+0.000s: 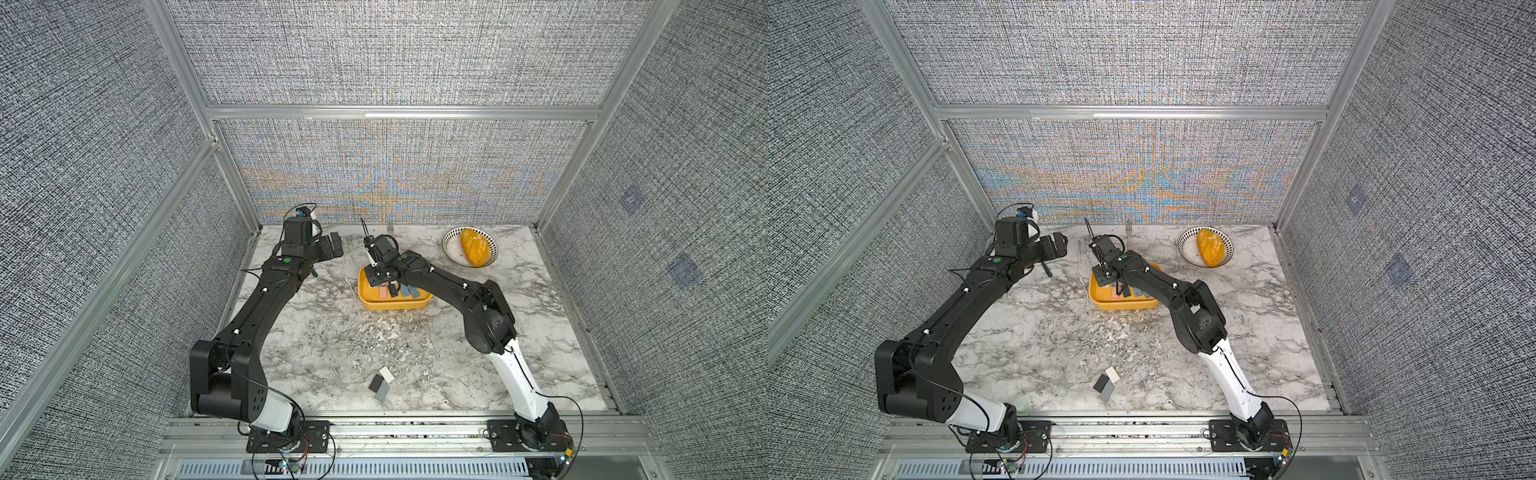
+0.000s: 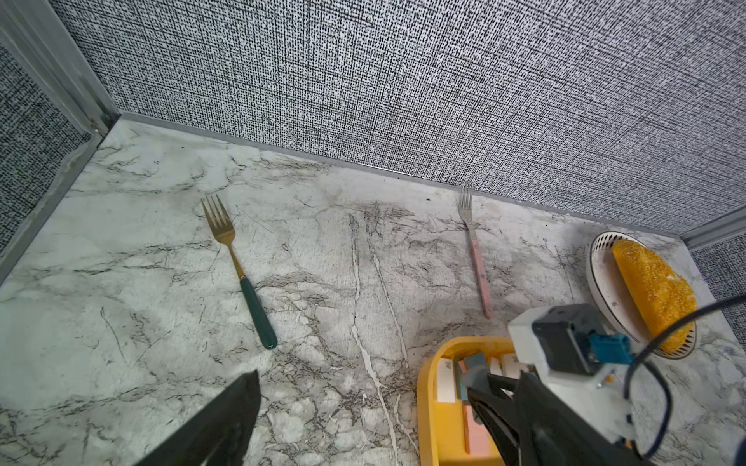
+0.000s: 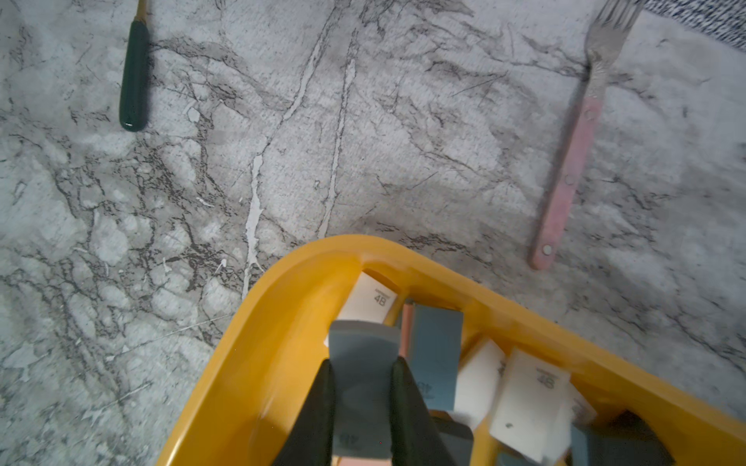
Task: Put the eraser in the storage box
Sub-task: Place the eraser in the storage box.
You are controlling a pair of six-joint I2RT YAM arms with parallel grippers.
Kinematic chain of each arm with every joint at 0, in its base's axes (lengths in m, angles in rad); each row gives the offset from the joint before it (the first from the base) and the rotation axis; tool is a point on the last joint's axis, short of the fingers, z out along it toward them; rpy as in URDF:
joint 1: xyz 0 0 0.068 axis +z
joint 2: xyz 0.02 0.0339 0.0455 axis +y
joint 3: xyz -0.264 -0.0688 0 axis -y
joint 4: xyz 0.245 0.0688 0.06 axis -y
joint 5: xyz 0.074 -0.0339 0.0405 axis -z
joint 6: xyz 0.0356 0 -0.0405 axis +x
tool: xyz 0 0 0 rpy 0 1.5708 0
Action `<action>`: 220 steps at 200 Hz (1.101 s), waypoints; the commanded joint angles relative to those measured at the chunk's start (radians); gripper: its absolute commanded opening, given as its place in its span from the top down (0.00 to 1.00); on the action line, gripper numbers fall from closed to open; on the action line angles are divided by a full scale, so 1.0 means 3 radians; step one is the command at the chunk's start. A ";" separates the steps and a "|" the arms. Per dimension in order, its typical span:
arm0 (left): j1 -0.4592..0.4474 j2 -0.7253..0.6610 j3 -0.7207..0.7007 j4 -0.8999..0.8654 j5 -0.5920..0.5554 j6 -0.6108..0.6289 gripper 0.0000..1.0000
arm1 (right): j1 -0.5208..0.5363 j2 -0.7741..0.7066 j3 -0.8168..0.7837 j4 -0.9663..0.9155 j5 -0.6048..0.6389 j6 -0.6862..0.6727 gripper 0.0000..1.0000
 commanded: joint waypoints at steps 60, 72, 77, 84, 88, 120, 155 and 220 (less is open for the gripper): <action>0.0020 0.0086 0.0065 0.0062 0.0054 0.0014 0.00 | -0.0033 0.0221 0.0135 0.0088 -0.0122 0.0002 0.79; 0.0019 0.0089 0.0060 0.0062 0.0059 0.0021 0.00 | -0.0040 0.0246 0.0143 0.0088 -0.0135 0.0006 0.79; 0.0025 0.0090 0.0060 0.0064 0.0059 0.0019 0.00 | -0.0039 0.0258 0.0152 0.0088 -0.0137 0.0007 0.79; 0.0025 0.0088 0.0055 0.0062 0.0053 0.0019 0.00 | -0.0040 0.0273 0.0166 0.0086 -0.0137 0.0008 0.78; 0.0025 0.0085 0.0055 0.0064 0.0053 0.0020 0.00 | -0.0040 0.0282 0.0172 0.0086 -0.0143 0.0009 0.78; 0.0030 0.0080 0.0050 0.0060 0.0053 0.0024 0.00 | -0.0039 0.0340 0.0207 0.0087 -0.0160 0.0026 0.76; 0.0036 0.0073 0.0050 0.0055 0.0052 0.0025 0.00 | -0.0041 0.0361 0.0235 0.0093 -0.0183 0.0035 0.70; 0.0038 0.0073 0.0050 0.0045 0.0073 0.0024 0.00 | -0.0042 0.0273 0.0210 0.0084 -0.0204 0.0020 0.54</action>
